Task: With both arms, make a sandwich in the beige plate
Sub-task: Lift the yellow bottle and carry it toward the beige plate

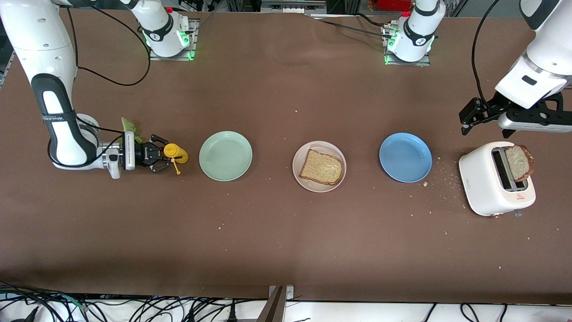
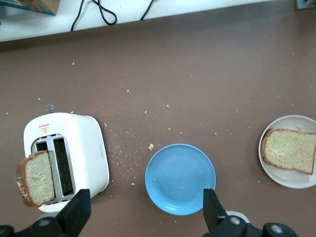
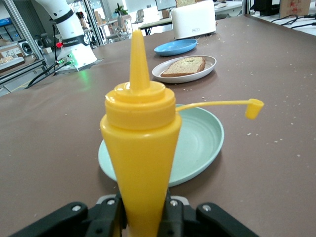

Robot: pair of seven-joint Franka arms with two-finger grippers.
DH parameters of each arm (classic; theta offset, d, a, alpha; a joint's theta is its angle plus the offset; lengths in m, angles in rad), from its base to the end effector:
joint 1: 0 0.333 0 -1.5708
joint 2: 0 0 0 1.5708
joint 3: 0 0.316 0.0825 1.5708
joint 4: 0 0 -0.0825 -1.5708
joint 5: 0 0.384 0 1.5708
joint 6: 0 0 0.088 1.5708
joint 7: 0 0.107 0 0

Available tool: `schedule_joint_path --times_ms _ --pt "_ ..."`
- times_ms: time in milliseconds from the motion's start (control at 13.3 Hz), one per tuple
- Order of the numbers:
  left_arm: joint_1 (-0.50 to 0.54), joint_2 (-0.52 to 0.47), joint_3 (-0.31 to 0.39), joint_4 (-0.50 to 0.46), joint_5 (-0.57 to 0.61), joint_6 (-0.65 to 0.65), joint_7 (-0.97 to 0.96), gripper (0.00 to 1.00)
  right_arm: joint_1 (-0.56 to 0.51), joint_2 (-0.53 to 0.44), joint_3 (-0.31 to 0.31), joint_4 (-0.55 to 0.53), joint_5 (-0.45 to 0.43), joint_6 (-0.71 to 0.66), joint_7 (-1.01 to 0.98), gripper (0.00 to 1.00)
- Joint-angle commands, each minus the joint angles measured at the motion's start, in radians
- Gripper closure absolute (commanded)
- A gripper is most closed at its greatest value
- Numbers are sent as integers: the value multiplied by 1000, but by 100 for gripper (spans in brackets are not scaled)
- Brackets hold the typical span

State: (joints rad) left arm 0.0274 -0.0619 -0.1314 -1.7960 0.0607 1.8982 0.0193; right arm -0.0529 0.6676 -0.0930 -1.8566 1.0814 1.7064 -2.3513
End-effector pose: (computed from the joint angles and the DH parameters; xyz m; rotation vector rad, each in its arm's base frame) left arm 0.5568 -0.0555 0.5811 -3.0636 0.2125 -0.2558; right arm 0.5778 0.0002 0.1529 -1.4857 -1.4708 -0.7085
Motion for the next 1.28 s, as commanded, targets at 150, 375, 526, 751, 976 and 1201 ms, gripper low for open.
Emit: schedule_joint_path --times_ms 150,375,526,751,976,1201 --pt "22 -27 4 -16 -99 -59 123 0 136 -28 -7 218 -231 59 309 100" --pt "20 -26 16 -2 -133 -60 119 0 217 -28 -8 273 -259 77 427 100" --pt "22 -24 18 -2 -157 -79 114 0 264 -29 -4 319 -311 110 557 100" --pt "20 -19 12 21 -157 -83 100 0 367 -29 -7 379 -374 171 798 100" --pt "20 -18 12 23 -157 -100 99 0 470 -28 -5 401 -500 281 1007 100" --pt "22 -16 13 24 -157 -100 97 0 586 -29 -8 401 -709 408 1261 100"
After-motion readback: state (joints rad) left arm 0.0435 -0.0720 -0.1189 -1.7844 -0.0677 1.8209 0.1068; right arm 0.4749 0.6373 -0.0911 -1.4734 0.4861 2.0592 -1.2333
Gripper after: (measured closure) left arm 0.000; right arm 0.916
